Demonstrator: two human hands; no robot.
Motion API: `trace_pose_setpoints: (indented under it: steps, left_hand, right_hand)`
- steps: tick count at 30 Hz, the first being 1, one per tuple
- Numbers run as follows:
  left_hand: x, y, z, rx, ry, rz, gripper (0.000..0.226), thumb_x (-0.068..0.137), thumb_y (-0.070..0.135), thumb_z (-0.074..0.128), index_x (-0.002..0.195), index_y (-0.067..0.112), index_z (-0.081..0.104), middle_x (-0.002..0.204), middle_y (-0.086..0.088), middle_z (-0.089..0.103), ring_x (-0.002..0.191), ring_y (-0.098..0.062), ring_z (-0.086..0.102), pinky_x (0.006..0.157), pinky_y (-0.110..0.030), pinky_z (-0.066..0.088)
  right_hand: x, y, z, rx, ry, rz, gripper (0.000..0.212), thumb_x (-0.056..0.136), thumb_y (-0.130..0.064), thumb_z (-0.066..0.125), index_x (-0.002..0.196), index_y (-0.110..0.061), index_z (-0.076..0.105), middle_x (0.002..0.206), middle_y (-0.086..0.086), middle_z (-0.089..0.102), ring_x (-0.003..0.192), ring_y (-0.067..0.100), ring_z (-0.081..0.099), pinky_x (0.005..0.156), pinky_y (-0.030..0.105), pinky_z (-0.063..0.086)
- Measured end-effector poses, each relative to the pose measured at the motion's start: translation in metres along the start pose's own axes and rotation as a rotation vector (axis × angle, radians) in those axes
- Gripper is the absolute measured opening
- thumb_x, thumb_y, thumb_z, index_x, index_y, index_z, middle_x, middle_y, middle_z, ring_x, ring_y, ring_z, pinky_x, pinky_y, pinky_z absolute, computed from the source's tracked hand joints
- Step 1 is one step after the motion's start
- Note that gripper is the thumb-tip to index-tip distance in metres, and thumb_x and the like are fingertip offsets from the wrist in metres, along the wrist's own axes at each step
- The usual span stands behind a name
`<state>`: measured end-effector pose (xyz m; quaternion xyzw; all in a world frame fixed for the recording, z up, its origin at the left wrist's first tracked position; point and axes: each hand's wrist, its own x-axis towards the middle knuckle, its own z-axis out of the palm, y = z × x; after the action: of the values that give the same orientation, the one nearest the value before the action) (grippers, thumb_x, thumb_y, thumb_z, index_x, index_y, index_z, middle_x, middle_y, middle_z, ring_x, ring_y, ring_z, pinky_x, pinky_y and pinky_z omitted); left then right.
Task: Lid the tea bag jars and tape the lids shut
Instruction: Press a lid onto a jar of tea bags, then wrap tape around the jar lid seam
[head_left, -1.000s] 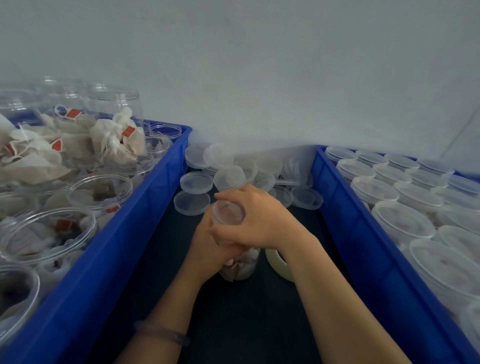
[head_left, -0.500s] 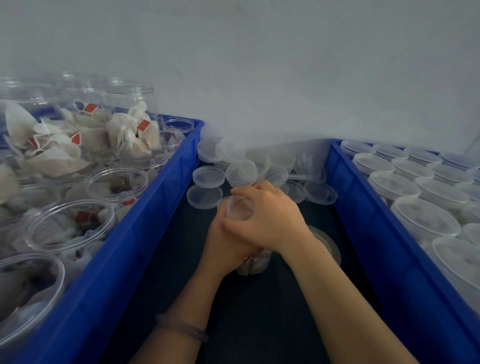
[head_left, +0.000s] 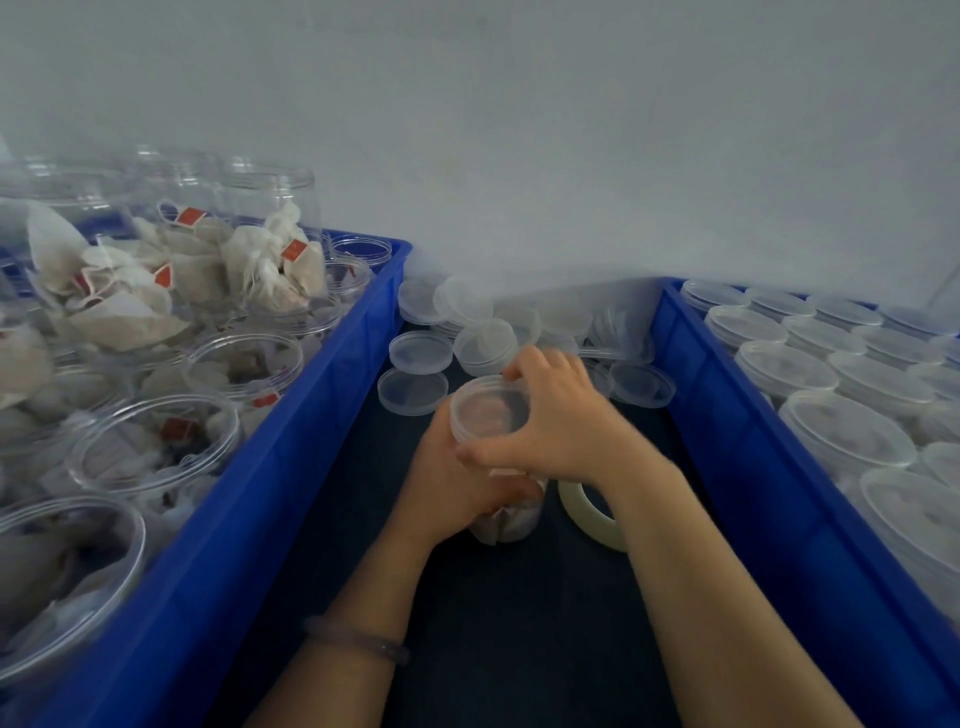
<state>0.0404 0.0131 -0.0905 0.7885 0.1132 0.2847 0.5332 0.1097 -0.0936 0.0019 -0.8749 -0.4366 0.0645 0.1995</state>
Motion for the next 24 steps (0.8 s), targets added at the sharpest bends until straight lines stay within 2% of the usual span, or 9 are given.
trace_pose_setpoints:
  steps: [1, 3, 7, 11, 14, 17, 20, 22, 24]
  left_hand:
    - [0.000, 0.001, 0.002, -0.008, 0.005, -0.013, 0.084, 0.040, 0.036, 0.088, 0.115, 0.038, 0.050, 0.107, 0.026, 0.060, 0.098, 0.017, 0.055, 0.072, 0.002, 0.041]
    - [-0.001, 0.001, 0.008, 0.008, 0.046, -0.028, 0.089, 0.042, 0.043, 0.085, 0.122, 0.031, 0.048, 0.108, 0.023, 0.057, 0.098, 0.021, 0.052, 0.072, 0.005, 0.038]
    - [-0.005, 0.000, 0.016, 0.101, 0.094, -0.027, 0.087, 0.046, 0.059, 0.069, 0.124, 0.032, 0.040, 0.099, 0.031, 0.047, 0.094, 0.035, 0.038, 0.070, 0.012, 0.028]
    - [-0.003, -0.004, 0.013, 0.090, 0.066, -0.035, 0.087, 0.048, 0.049, 0.079, 0.123, 0.035, 0.037, 0.105, 0.030, 0.050, 0.102, 0.028, 0.042, 0.075, 0.009, 0.030]
    - [-0.003, -0.005, 0.019, 0.054, 0.102, -0.100, 0.087, 0.046, 0.058, 0.075, 0.122, 0.039, 0.036, 0.104, 0.035, 0.051, 0.105, 0.019, 0.047, 0.073, 0.009, 0.031]
    - [-0.008, -0.004, 0.020, 0.059, 0.178, -0.076, 0.080, 0.048, 0.055, 0.079, 0.115, 0.049, 0.035, 0.105, 0.045, 0.048, 0.101, 0.023, 0.048, 0.070, 0.008, 0.034]
    - [-0.003, -0.002, 0.007, 0.004, 0.266, -0.072, 0.088, 0.049, 0.043, 0.088, 0.123, 0.044, 0.040, 0.119, 0.025, 0.054, 0.111, 0.003, 0.054, 0.086, -0.015, 0.048]
    - [-0.001, 0.003, -0.002, 0.088, 0.252, -0.109, 0.124, 0.042, 0.058, 0.085, 0.146, 0.034, 0.022, 0.143, 0.005, 0.037, 0.132, -0.014, 0.036, 0.107, -0.037, 0.036]
    - [-0.006, 0.010, -0.005, 0.192, 0.223, -0.174, 0.145, 0.036, 0.066, 0.076, 0.151, 0.030, -0.005, 0.150, -0.004, 0.018, 0.139, -0.022, 0.021, 0.111, -0.044, 0.026]
  right_hand:
    - [0.000, 0.003, 0.006, 0.078, 0.018, -0.042, 0.081, 0.064, -0.056, 0.076, 0.132, -0.029, 0.043, 0.139, -0.010, 0.038, 0.136, 0.014, 0.027, 0.098, 0.025, 0.029]
    - [-0.003, 0.007, 0.017, 0.191, 0.146, -0.077, 0.075, 0.068, -0.052, 0.075, 0.134, -0.030, 0.047, 0.137, -0.013, 0.046, 0.129, 0.010, 0.041, 0.096, 0.022, 0.032]
    - [-0.006, 0.001, 0.036, 0.183, 0.397, -0.001, 0.081, 0.065, -0.068, 0.065, 0.132, -0.026, 0.049, 0.124, -0.010, 0.055, 0.111, 0.009, 0.051, 0.087, 0.026, 0.041]
    - [-0.004, 0.010, 0.029, 0.080, 0.232, -0.087, 0.092, 0.067, -0.066, 0.069, 0.143, -0.023, 0.040, 0.140, -0.008, 0.044, 0.127, 0.011, 0.041, 0.099, 0.022, 0.030]
    - [-0.005, 0.008, 0.035, 0.129, 0.339, -0.063, 0.093, 0.067, -0.060, 0.072, 0.144, -0.019, 0.039, 0.140, -0.005, 0.046, 0.128, 0.014, 0.042, 0.101, 0.025, 0.034]
    - [-0.007, 0.006, 0.039, 0.239, 0.299, -0.015, 0.116, 0.056, -0.073, 0.065, 0.151, -0.027, 0.017, 0.145, -0.006, 0.040, 0.133, 0.014, 0.036, 0.099, 0.029, 0.035]
    - [-0.022, 0.035, 0.031, 0.521, 0.198, 0.185, 0.120, 0.057, -0.083, 0.061, 0.152, -0.032, 0.007, 0.159, -0.007, 0.016, 0.145, 0.014, 0.015, 0.115, 0.040, 0.024]
    - [-0.040, 0.069, 0.032, 0.296, 0.118, 0.340, 0.092, 0.072, -0.072, 0.061, 0.145, -0.024, 0.035, 0.156, -0.002, 0.026, 0.144, 0.020, 0.021, 0.117, 0.042, 0.021]
    - [-0.055, 0.091, 0.041, 0.015, -0.040, 0.367, 0.066, 0.080, -0.057, 0.065, 0.133, -0.020, 0.052, 0.148, -0.001, 0.037, 0.139, 0.018, 0.029, 0.116, 0.038, 0.021]
